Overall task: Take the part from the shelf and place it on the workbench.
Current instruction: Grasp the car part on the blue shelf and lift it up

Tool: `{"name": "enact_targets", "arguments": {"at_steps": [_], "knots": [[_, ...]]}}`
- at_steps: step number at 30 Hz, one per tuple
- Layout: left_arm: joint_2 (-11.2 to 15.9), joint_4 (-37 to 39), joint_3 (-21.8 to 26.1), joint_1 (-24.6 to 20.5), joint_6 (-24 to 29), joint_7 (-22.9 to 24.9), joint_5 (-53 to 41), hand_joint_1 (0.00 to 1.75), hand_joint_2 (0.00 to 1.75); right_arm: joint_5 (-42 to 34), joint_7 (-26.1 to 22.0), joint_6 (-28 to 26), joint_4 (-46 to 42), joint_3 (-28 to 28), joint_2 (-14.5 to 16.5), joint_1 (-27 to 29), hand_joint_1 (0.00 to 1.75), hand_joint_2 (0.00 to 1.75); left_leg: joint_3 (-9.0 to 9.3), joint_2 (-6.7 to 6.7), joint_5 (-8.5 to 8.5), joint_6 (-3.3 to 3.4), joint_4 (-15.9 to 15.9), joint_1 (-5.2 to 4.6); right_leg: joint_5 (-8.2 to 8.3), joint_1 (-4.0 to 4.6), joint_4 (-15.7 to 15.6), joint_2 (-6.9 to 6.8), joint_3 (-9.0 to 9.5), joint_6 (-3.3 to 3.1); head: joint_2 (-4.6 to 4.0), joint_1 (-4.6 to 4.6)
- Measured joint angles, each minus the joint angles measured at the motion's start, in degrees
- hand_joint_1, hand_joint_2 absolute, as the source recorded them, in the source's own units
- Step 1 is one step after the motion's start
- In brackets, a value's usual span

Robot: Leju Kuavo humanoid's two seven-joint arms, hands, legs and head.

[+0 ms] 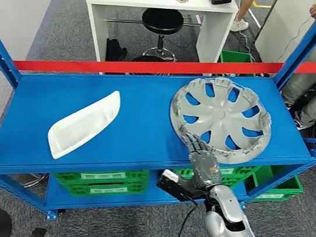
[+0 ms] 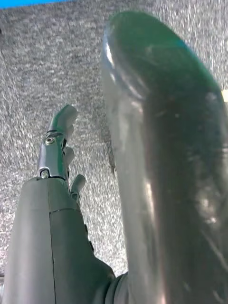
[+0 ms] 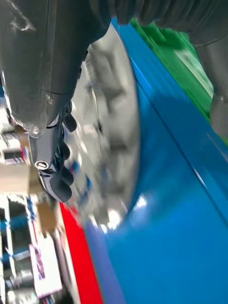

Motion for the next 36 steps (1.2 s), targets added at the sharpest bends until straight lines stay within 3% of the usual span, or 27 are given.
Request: {"name": "enact_targets", "arguments": {"at_steps": [3,5,6,9,10,11,12,14,16,20,22,24,25,26,27,29,31,34,36], "knots": [[0.0,0.0,0.0,0.0,0.0,-0.1,0.0,0.00,0.00,0.6,0.2,-0.2,0.0,-1.1,-0.3,0.8,0.00,1.75,0.10,0.02,0.14,-0.52,-0.3,0.10,0.07,0.09,0.1,0.13,-0.18,-0.61,0.00,-0.12],[0.0,0.0,0.0,0.0,0.0,-0.1,0.0,0.00,0.00,0.8,0.4,-0.4,0.0,-1.8,-0.5,1.1,0.00,1.75,-0.28,0.07,-0.77,-1.14,0.6,0.14,0.20,-0.12,-0.2,0.15,-0.10,-1.27,0.00,-0.19],[0.0,0.0,0.0,0.0,0.0,-0.1,0.0,0.00,0.00,0.8,0.4,-0.4,0.0,-2.0,-0.6,1.1,0.00,1.75,-1.18,0.10,-2.07,-1.42,2.6,0.16,0.27,-0.27,-0.3,0.13,-0.04,-1.53,0.00,-0.28],[0.0,0.0,0.0,0.0,0.0,-0.1,0.0,0.00,0.00,0.9,0.5,-0.5,0.0,-2.4,-0.6,1.5,0.00,1.75,-6.53,0.16,-6.98,-1.96,13.3,0.28,0.22,-0.40,-0.4,0.04,-0.02,-1.85,0.00,-0.46],[0.0,0.0,0.0,0.0,0.0,-0.1,0.0,0.00,0.00,0.9,0.6,-0.5,0.0,-2.6,-0.7,1.7,0.00,1.75,-7.72,0.16,-7.24,-2.02,15.4,0.30,0.20,-0.40,-0.4,0.03,-0.02,-1.87,0.00,-0.47],[0.0,0.0,0.0,0.1,0.0,-0.1,0.0,0.00,0.00,1.1,0.6,-0.5,0.0,-2.7,-0.7,1.8,0.00,1.75,-7.91,0.17,-6.35,-2.02,15.4,0.31,0.20,-0.40,-0.4,0.04,0.00,-1.86,0.00,-0.47],[0.0,0.0,0.0,0.1,0.0,-0.1,0.0,0.00,0.00,1.6,0.8,-0.6,0.0,-2.8,-0.7,1.9,0.00,1.75,-7.02,0.18,-4.55,-1.96,13.3,0.32,0.18,-0.42,-0.4,0.06,0.06,-1.83,0.00,-0.47],[0.0,0.0,0.0,0.0,0.0,-0.1,0.0,0.00,0.00,3.4,1.2,-0.7,-0.1,-3.3,-0.7,1.9,0.00,1.75,-3.37,0.27,-0.66,-1.80,5.7,0.36,0.07,-0.31,-0.2,0.11,0.17,-1.58,0.00,-0.51],[0.0,0.0,0.0,-0.1,0.0,-0.2,0.0,0.00,0.00,5.8,1.8,-0.8,-0.2,-3.9,-0.7,2.0,0.00,1.75,-0.92,0.25,0.69,-1.36,0.6,0.35,-0.01,-0.06,-0.1,0.21,0.07,-1.07,0.00,-0.48],[-0.1,0.0,0.0,0.0,0.1,-0.3,0.0,0.00,0.00,9.9,2.9,-1.3,-0.3,-4.5,-0.7,2.3,0.00,1.75,-0.58,0.20,0.73,0.16,-0.4,0.38,-0.52,-0.13,0.4,0.17,-0.26,0.18,0.00,-0.17],[0.0,0.0,0.0,-0.1,0.1,-0.4,0.0,0.00,0.00,11.7,3.6,-1.5,-0.4,-4.6,-0.7,2.3,0.00,1.75,-0.46,0.24,0.82,0.71,-0.5,0.53,-3.31,-0.21,5.3,0.03,-2.47,0.69,0.00,0.17],[0.0,0.0,0.0,-0.1,0.1,-0.5,0.0,0.00,0.00,13.6,4.5,-1.7,-0.3,-4.7,-0.6,2.3,0.00,1.75,-0.43,0.25,0.77,0.92,-0.5,0.48,-6.76,-0.27,13.1,-0.02,-6.14,0.96,0.00,0.38],[0.0,0.0,0.0,-0.1,0.1,-0.6,-0.1,0.00,0.00,14.7,5.0,-2.0,-0.2,-4.7,-0.6,2.3,0.00,1.75,-0.40,0.24,0.75,0.94,-0.5,0.46,-7.43,-0.27,15.7,-0.02,-7.42,1.00,0.00,0.39],[0.0,0.0,0.0,0.0,0.1,-0.6,-0.1,0.00,0.00,15.9,5.5,-2.3,-0.2,-4.8,-0.6,2.3,0.00,1.75,-0.34,0.21,0.72,0.94,-0.5,0.46,-6.99,-0.27,16.1,-0.03,-7.73,0.98,0.00,0.40],[0.0,0.0,0.0,0.0,0.1,-0.6,-0.2,0.00,0.00,16.9,6.1,-2.7,-0.1,-4.9,-0.6,2.3,0.00,1.75,-0.22,0.17,0.67,0.89,-0.5,0.47,-5.52,-0.28,14.2,-0.03,-6.91,0.90,0.00,0.40],[-0.1,0.0,0.0,-0.1,0.1,-0.6,-0.2,0.00,0.00,18.2,6.7,-3.4,-0.1,-5.3,-0.6,2.1,0.00,1.75,0.10,0.09,0.45,0.58,-0.4,0.46,-1.70,-0.32,6.2,-0.03,-2.97,0.73,0.00,0.44],[0.0,0.0,-0.1,-0.1,0.1,-0.7,-0.2,0.00,0.00,18.7,7.0,-3.7,-0.1,-5.6,-0.6,1.8,0.00,1.75,0.18,0.03,0.30,0.04,-0.3,0.25,0.00,-0.29,0.8,0.10,-0.19,0.33,0.00,0.39],[0.0,0.0,-0.1,-0.1,0.1,-0.8,-0.3,0.00,0.00,20.7,8.7,-4.0,0.1,-6.0,-0.4,1.7,0.00,1.75,0.06,0.01,0.41,-0.89,-0.5,0.26,0.13,-0.15,-0.1,0.22,0.02,-0.68,0.00,0.28],[0.0,0.0,-0.1,-0.2,0.1,-1.0,-0.4,0.00,0.00,22.6,10.4,-4.2,0.4,-6.7,-0.2,1.5,0.00,1.75,-0.70,0.09,-0.91,-1.54,1.1,0.35,0.32,-0.33,-0.4,0.19,0.04,-1.38,0.00,0.15]]}}
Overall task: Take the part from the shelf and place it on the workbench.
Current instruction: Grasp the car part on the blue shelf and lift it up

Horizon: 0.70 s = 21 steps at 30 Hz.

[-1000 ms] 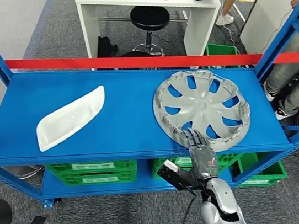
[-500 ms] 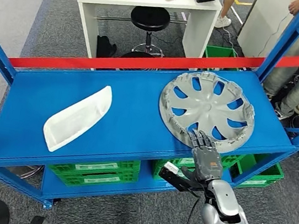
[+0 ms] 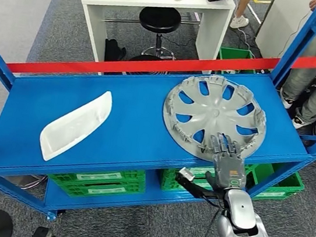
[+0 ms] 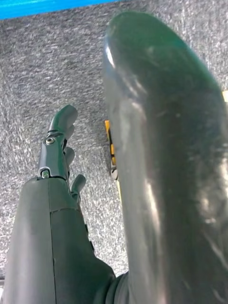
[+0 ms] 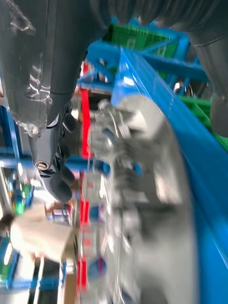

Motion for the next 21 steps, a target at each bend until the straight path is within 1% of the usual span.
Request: {"name": "enact_targets", "arguments": {"at_steps": [1,3,4,5,6,7,8,9,10,11,12,13,14,15,16,17,18,19,20,21], "knots": [[0.0,0.0,0.0,0.0,0.0,-0.1,0.0,0.00,0.00,0.6,0.5,0.0,0.2,-0.4,0.1,-0.1,0.00,1.75,-1.16,0.04,-1.57,-0.27,2.5,0.04,0.05,-0.12,-0.1,-0.05,0.03,-0.24,0.00,-0.13],[-0.1,0.0,-0.1,-0.1,0.0,-0.1,-0.1,0.00,0.00,1.1,0.8,-0.1,0.6,-0.9,0.2,-0.2,0.00,1.75,-4.84,0.08,-5.28,-0.62,10.2,0.09,-0.01,-0.10,-0.1,-0.13,-0.02,-0.43,0.00,-0.32],[-0.1,0.0,-0.2,0.0,0.0,-0.1,-0.1,0.00,0.00,1.2,0.9,0.0,0.8,-1.1,0.2,-0.2,0.00,1.75,-6.38,0.08,-6.22,-0.69,13.3,0.11,-0.02,-0.09,-0.1,-0.16,-0.03,-0.46,0.00,-0.34],[-0.1,0.0,-0.2,0.0,-0.1,-0.1,-0.2,0.00,0.00,1.3,0.9,0.0,1.0,-1.2,0.3,-0.2,0.00,1.75,-7.13,0.08,-6.08,-0.70,14.7,0.11,-0.03,-0.08,-0.1,-0.18,-0.02,-0.46,0.00,-0.35],[-0.1,0.0,-0.2,0.0,-0.1,-0.1,-0.2,0.00,0.00,1.4,1.0,0.0,1.2,-1.4,0.3,-0.2,0.00,1.75,-6.77,0.09,-4.81,-0.64,13.8,0.11,-0.03,-0.09,-0.1,-0.18,0.01,-0.44,0.00,-0.37],[-0.1,0.0,-0.2,0.0,-0.1,-0.1,-0.2,0.00,0.00,1.6,1.0,0.0,1.4,-1.6,0.4,-0.3,0.00,1.75,-5.36,0.10,-2.79,-0.52,10.8,0.11,-0.03,-0.11,-0.1,-0.17,0.07,-0.40,0.00,-0.38],[0.0,0.0,-0.3,0.0,-0.1,-0.2,-0.2,0.00,0.00,1.9,1.1,0.1,1.7,-1.9,0.5,-0.4,0.38,1.75,-3.45,0.15,-0.73,-0.37,6.9,0.12,-0.04,-0.11,-0.1,-0.16,0.13,-0.30,0.00,-0.40],[0.0,0.0,-0.3,-0.1,-0.1,-0.2,-0.2,0.00,0.00,2.2,1.2,0.3,2.0,-2.1,0.6,-0.5,0.82,1.75,-1.59,0.17,0.66,-0.19,3.0,0.11,-0.08,0.02,0.0,-0.12,0.08,-0.13,0.00,-0.44],[0.0,0.0,-0.3,-0.1,-0.1,-0.2,-0.2,0.00,0.00,2.5,1.3,0.5,2.4,-2.4,0.7,-0.7,1.25,1.75,-0.33,0.18,1.39,0.04,0.3,0.10,-0.07,0.14,0.1,-0.08,0.00,0.12,0.00,-0.43],[-0.1,0.0,-0.3,-0.2,-0.1,-0.3,-0.3,0.00,0.00,2.9,1.3,0.9,2.8,-2.8,0.7,-0.9,1.69,1.75,0.28,0.17,1.51,0.29,-1.1,0.06,-0.03,0.26,0.1,-0.04,-0.10,0.40,0.00,-0.42],[-0.1,0.0,-0.3,-0.2,-0.1,-0.3,-0.3,0.00,0.00,3.3,1.3,1.2,3.4,-3.0,0.8,-1.0,1.75,1.75,0.39,0.12,1.34,0.62,-1.5,-0.02,0.04,0.32,0.0,-0.02,-0.15,0.73,0.00,-0.38],[-0.1,0.0,-0.3,-0.2,-0.1,-0.4,-0.3,0.00,0.00,3.6,1.3,1.6,4.0,-3.3,0.8,-1.1,1.75,1.75,0.34,0.11,1.45,1.02,-1.6,0.02,0.11,0.25,-0.2,-0.03,-0.14,1.07,0.00,-0.34],[-0.1,0.0,-0.3,-0.2,-0.1,-0.5,-0.3,0.00,0.00,3.8,1.1,2.0,4.6,-3.5,0.9,-1.3,1.75,1.75,0.39,0.11,1.53,1.39,-1.7,0.07,-0.13,0.18,0.0,-0.06,-0.26,1.38,0.00,-0.31],[-0.1,0.0,-0.3,-0.2,-0.1,-0.5,-0.3,0.00,0.00,4.1,0.9,2.3,5.1,-3.6,1.0,-1.6,1.75,1.75,0.46,0.13,1.63,1.78,-1.8,0.15,-0.89,0.12,1.1,-0.11,-0.76,1.70,0.00,-0.18],[-0.1,0.0,-0.3,-0.2,-0.1,-0.6,-0.2,0.00,0.00,4.2,0.7,2.6,5.6,-3.7,1.0,-1.8,1.75,1.75,0.53,0.14,1.71,2.08,-1.9,0.25,-2.22,0.06,3.4,-0.16,-1.81,1.96,0.00,-0.08],[0.0,0.0,-0.3,-0.2,-0.1,-0.7,-0.2,0.00,0.00,4.3,0.5,2.7,6.0,-3.7,1.1,-2.1,1.74,1.75,0.56,0.15,1.70,2.26,-1.9,0.22,-3.99,0.01,6.8,-0.21,-3.39,2.17,0.00,0.06],[0.0,0.0,-0.3,-0.2,-0.1,-0.7,-0.2,0.00,0.00,4.4,0.4,2.8,6.4,-3.7,1.1,-2.3,1.73,1.75,0.57,0.16,1.67,2.38,-1.9,0.18,-5.79,-0.03,10.9,-0.23,-5.26,2.33,0.00,0.14],[0.0,0.0,-0.3,-0.2,-0.1,-0.8,-0.2,0.00,0.00,4.4,0.4,2.9,6.8,-3.7,1.1,-2.5,1.72,1.75,0.61,0.16,1.65,2.43,-1.9,0.14,-6.98,-0.07,14.4,-0.23,-6.92,2.42,0.00,0.14],[0.0,0.0,-0.3,-0.2,-0.1,-0.8,-0.1,0.00,0.00,4.5,0.3,2.9,7.0,-3.8,1.1,-2.7,1.72,1.75,0.68,0.13,1.61,2.46,-1.9,0.12,-7.17,-0.07,16.1,-0.23,-7.79,2.45,0.00,0.15],[-0.1,0.0,-0.3,-0.1,-0.1,-0.8,-0.1,0.00,0.00,4.5,0.2,3.0,7.3,-3.8,1.1,-2.9,1.72,1.75,0.82,0.11,1.54,2.44,-1.9,0.13,-6.30,-0.07,15.6,-0.23,-7.62,2.41,0.00,0.17]]}}
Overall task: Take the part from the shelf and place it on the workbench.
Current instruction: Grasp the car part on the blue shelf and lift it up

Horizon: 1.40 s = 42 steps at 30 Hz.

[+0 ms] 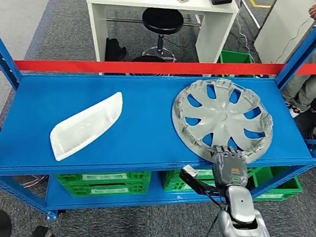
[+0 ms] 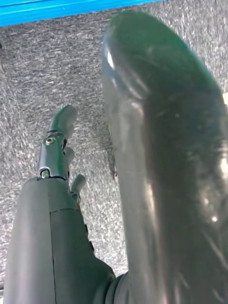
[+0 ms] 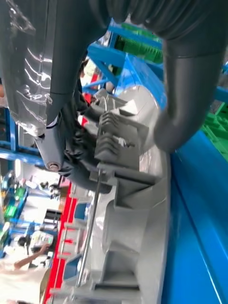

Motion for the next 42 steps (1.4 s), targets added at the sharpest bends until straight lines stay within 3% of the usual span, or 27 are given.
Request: {"name": "enact_targets", "arguments": {"at_steps": [3,5,9,11,13,14,15,16,18,20,23,25,28,29,30,31,33,35,39,40,42], "knots": [[-0.1,0.0,0.0,0.0,0.0,-0.1,0.0,0.00,0.00,0.1,-0.4,0.2,0.4,0.0,0.1,-0.7,1.75,1.75,0.61,-0.12,-0.44,-0.46,0.1,-0.05,5.28,-0.03,-11.0,-0.02,5.61,-0.29,0.00,0.07],[-0.1,0.0,0.0,-0.1,0.0,-0.2,0.1,0.00,0.00,0.1,-0.7,0.3,0.6,0.0,0.3,-1.1,1.75,1.75,0.76,-0.21,-0.54,-1.03,0.0,-0.24,6.26,0.07,-15.4,0.05,7.91,-0.74,0.00,0.01],[-0.1,0.0,0.0,-0.1,0.0,-0.3,0.1,0.00,0.00,-0.1,-1.4,0.4,1.0,0.1,0.6,-1.9,1.75,1.75,0.61,-0.20,-1.14,-2.22,0.4,-0.07,6.33,0.13,-16.1,0.05,8.23,-2.14,0.00,-0.21],[-0.1,0.0,0.0,-0.1,-0.1,-0.4,0.2,0.00,0.00,-0.4,-1.7,0.4,1.2,0.1,0.7,-2.2,1.75,1.75,-1.60,-0.11,-4.10,-2.68,5.2,0.00,6.48,-0.12,-16.4,-0.13,8.37,-2.59,0.00,-0.54],[-0.2,0.0,0.0,0.0,-0.3,-0.5,0.3,0.00,0.00,-0.6,-1.7,0.4,1.6,0.1,0.8,-2.3,1.75,1.75,-5.37,-0.07,-7.53,-2.97,12.9,0.08,6.49,-0.15,-16.4,-0.27,8.34,-2.73,0.00,-0.72],[-0.2,0.0,0.0,0.1,-0.3,-0.5,0.3,0.00,0.00,-0.7,-1.7,0.4,1.7,0.1,0.8,-2.3,1.75,1.75,-6.65,-0.07,-8.12,-3.05,15.5,0.11,6.48,-0.17,-16.4,-0.29,8.34,-2.74,0.00,-0.71],[-0.2,0.0,0.0,0.1,-0.3,-0.5,0.3,0.00,0.00,-0.7,-1.7,0.4,1.9,0.1,0.8,-2.3,1.75,1.75,-7.05,-0.06,-7.56,-3.11,16.1,0.15,6.48,-0.22,-16.4,-0.29,8.36,-2.71,0.00,-0.72],[-0.1,0.0,0.0,0.2,-0.3,-0.5,0.3,0.00,0.00,-0.8,-1.7,0.4,2.0,0.1,0.8,-2.3,1.75,1.75,-6.24,-0.04,-5.88,-3.18,14.2,0.22,6.47,-0.31,-16.4,-0.26,8.41,-2.62,0.00,-0.72],[-0.1,0.0,0.0,0.1,-0.4,-0.6,0.3,0.00,0.87,-0.8,-1.7,0.4,2.2,0.0,0.8,-2.4,1.75,1.75,-2.65,0.05,-1.84,-3.54,6.8,0.54,6.39,-0.39,-16.2,-0.08,8.43,-2.12,0.00,-0.78],[-0.3,0.0,0.0,0.1,-0.7,-1.3,0.3,0.00,1.75,-0.8,-1.6,0.1,2.3,0.0,0.8,-2.4,1.75,1.75,-0.18,-0.07,-0.35,-3.32,1.5,0.76,6.32,-0.19,-15.9,0.24,8.16,-1.42,0.00,-0.88],[-0.4,0.0,-0.1,0.1,-1.3,-3.8,0.1,0.00,1.75,-0.9,-1.4,-1.4,2.2,-0.2,0.8,-1.7,1.75,1.75,0.09,-0.18,-0.45,-1.86,0.6,0.63,6.46,-0.24,-16.1,0.41,8.05,-0.44,0.00,-0.75],[-0.3,0.0,-0.3,0.1,-1.4,-5.2,-0.1,0.00,1.75,-1.0,-1.5,-2.6,1.6,-0.5,0.8,-0.7,1.75,1.75,0.12,-0.13,-0.27,-0.98,0.5,0.69,4.96,-0.37,-14.1,0.20,7.12,0.09,0.00,-0.50],[-0.3,0.0,-0.4,0.2,-1.3,-5.8,-0.2,0.00,1.75,-0.9,-1.7,-3.7,0.3,-0.7,0.9,0.9,1.75,1.75,0.05,-0.09,-0.26,-0.44,0.4,0.54,-0.51,-0.37,-2.9,0.01,1.93,0.39,0.00,0.01],[-0.3,0.0,-0.4,0.3,-1.3,-5.8,-0.2,0.00,1.75,-0.9,-1.8,-3.9,-0.1,-0.7,1.0,1.3,1.75,1.75,0.06,-0.09,-0.29,-0.39,0.5,0.47,-1.44,-0.37,0.1,0.01,0.48,0.38,0.00,0.02],[-0.3,0.0,-0.4,0.3,-1.3,-5.8,-0.2,0.00,1.75,-0.8,-1.8,-4.0,-0.5,-0.8,1.1,1.6,1.75,1.75,0.11,-0.10,-0.32,-0.36,0.5,0.43,-1.22,-0.36,1.0,0.01,0.05,0.32,0.00,0.03],[-0.3,0.0,-0.4,0.3,-1.3,-5.9,-0.2,0.00,1.75,-0.9,-1.9,-4.2,-0.8,-0.8,1.1,1.8,1.75,1.75,0.22,-0.14,-0.37,-0.37,0.5,0.42,0.09,-0.37,-0.5,0.01,0.79,0.20,0.00,0.03],[-0.3,0.0,-0.4,0.3,-1.3,-5.9,-0.1,0.00,1.75,-1.3,-2.2,-4.8,-1.7,-1.0,1.2,2.4,1.75,1.75,0.45,-0.26,-0.54,-0.60,0.5,0.42,3.86,-0.38,-8.3,-0.02,4.66,-0.07,0.00,0.05],[-0.3,0.0,-0.4,0.3,-1.1,-5.9,-0.1,0.00,1.75,-2.1,-3.0,-6.1,-3.2,-1.2,1.7,3.2,1.75,1.75,0.36,-0.38,-0.64,-1.16,0.6,0.22,5.72,-0.33,-14.3,0.02,7.48,-0.41,0.00,0.06],[-0.2,0.0,-0.4,0.3,-0.2,-5.9,-0.1,0.00,1.75,-4.7,-4.6,-8.3,-9.1,-1.6,3.0,6.1,1.75,1.75,-0.02,-0.36,-0.62,-2.44,0.4,0.23,6.01,-0.18,-15.3,0.14,7.49,-1.50,0.00,-0.21],[-0.2,0.0,-0.4,0.3,0.0,-5.9,-0.1,0.00,1.75,-5.6,-4.9,-8.8,-11.2,-1.7,3.4,6.9,1.75,1.75,-0.46,-0.28,-1.43,-2.74,1.3,0.26,6.07,-0.25,-15.4,0.12,7.48,-1.87,0.00,-0.29],[-0.2,0.0,-0.4,0.3,0.3,-5.9,-0.1,0.00,1.75,-7.5,-5.7,-9.6,-15.1,-1.9,4.2,8.3,1.75,1.75,-2.84,-0.10,-4.61,-3.14,6.5,0.24,6.09,-0.35,-15.5,0.07,7.49,-2.40,0.00,-0.54]]}}
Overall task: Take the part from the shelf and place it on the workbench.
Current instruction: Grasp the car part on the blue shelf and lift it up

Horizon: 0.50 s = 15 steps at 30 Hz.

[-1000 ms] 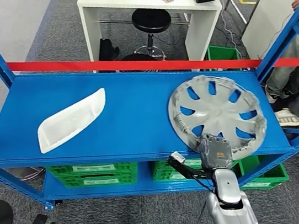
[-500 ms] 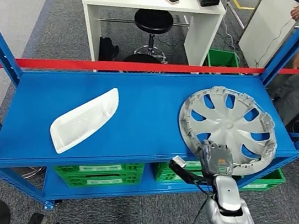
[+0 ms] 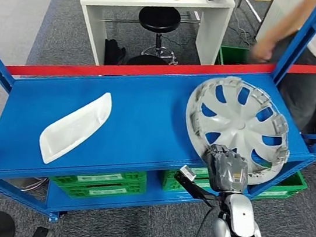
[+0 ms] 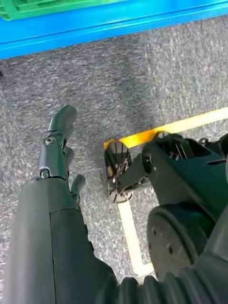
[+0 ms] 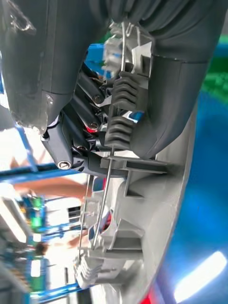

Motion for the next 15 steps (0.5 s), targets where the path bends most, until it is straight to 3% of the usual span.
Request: {"name": "enact_targets", "arguments": {"at_steps": [2,3,4,5,7,8,10,12,14,15], "knots": [[0.0,0.0,0.0,0.0,0.1,-0.1,0.2,0.00,1.75,-2.6,-1.3,-0.6,-3.7,-0.3,0.5,1.4,1.75,1.75,-3.62,0.02,-3.10,-0.13,7.4,-0.02,-0.09,0.11,0.0,-0.05,0.00,-0.26,0.00,-0.10],[0.0,0.0,0.0,0.1,0.2,-0.2,0.2,0.00,1.75,-4.2,-2.2,-0.7,-5.4,-0.4,0.8,2.1,1.75,1.75,-4.75,0.02,-3.38,-0.10,9.5,-0.04,-0.13,0.16,0.0,-0.05,0.02,-0.31,0.00,-0.11],[0.0,0.0,0.0,0.1,0.3,-0.5,0.3,0.00,1.75,-6.5,-3.6,-0.7,-7.2,-0.5,1.0,2.9,1.75,1.75,-4.98,0.02,-2.50,-0.01,9.6,-0.05,-0.15,0.20,0.0,-0.05,0.05,-0.34,0.00,-0.12],[0.0,0.0,0.0,0.1,0.4,-0.7,0.4,0.00,1.75,-9.7,-5.3,-0.6,-8.8,-0.5,1.1,3.5,1.75,1.75,-4.08,0.02,-0.61,0.14,7.4,-0.06,-0.19,0.20,0.0,-0.03,0.12,-0.31,0.00,-0.13],[0.1,0.0,0.0,0.1,0.5,-1.3,0.5,0.00,1.75,-17.7,-9.7,0.5,-11.8,-0.5,1.4,4.5,1.75,1.75,-0.68,0.08,3.46,0.47,-0.1,-0.10,-0.32,0.33,0.1,0.05,0.23,-0.10,0.00,-0.15],[0.1,0.0,0.0,0.0,0.5,-1.5,0.5,0.00,1.75,-22.0,-12.2,1.3,-13.1,-0.4,1.4,4.8,1.75,1.75,0.73,0.10,4.45,0.66,-3.1,-0.12,-0.39,0.45,0.2,0.11,0.17,0.11,0.00,-0.13],[0.1,0.0,0.0,0.0,0.6,-1.8,0.4,0.00,1.75,-29.9,-17.4,3.2,-15.7,-0.2,1.5,5.7,1.75,1.75,1.77,0.06,4.60,1.06,-5.7,-0.28,-0.40,0.60,0.3,0.18,0.00,0.67,0.00,-0.06],[0.1,0.0,0.0,0.1,0.6,-1.8,0.1,0.00,1.75,-36.7,-22.3,5.4,-18.5,0.4,1.4,6.7,1.75,1.75,1.78,-0.01,4.63,1.67,-5.9,-0.25,-0.50,0.42,0.3,0.12,-0.09,1.32,0.00,0.01],[0.2,0.0,0.0,0.1,0.4,-1.8,-0.1,0.00,1.75,-42.5,-26.3,7.7,-21.1,1.0,1.4,7.4,1.75,1.75,1.91,-0.03,4.75,2.32,-6.1,-0.05,-2.24,0.32,2.8,0.01,-1.18,1.93,0.00,0.24],[0.3,0.0,0.0,0.0,0.4,-1.8,-0.2,0.00,1.75,-45.2,-28.0,8.9,-22.4,1.3,1.4,7.7,1.75,1.75,1.95,-0.03,4.76,2.53,-6.1,0.01,-3.99,0.28,5.9,-0.04,-2.58,2.17,0.00,0.36]]}}
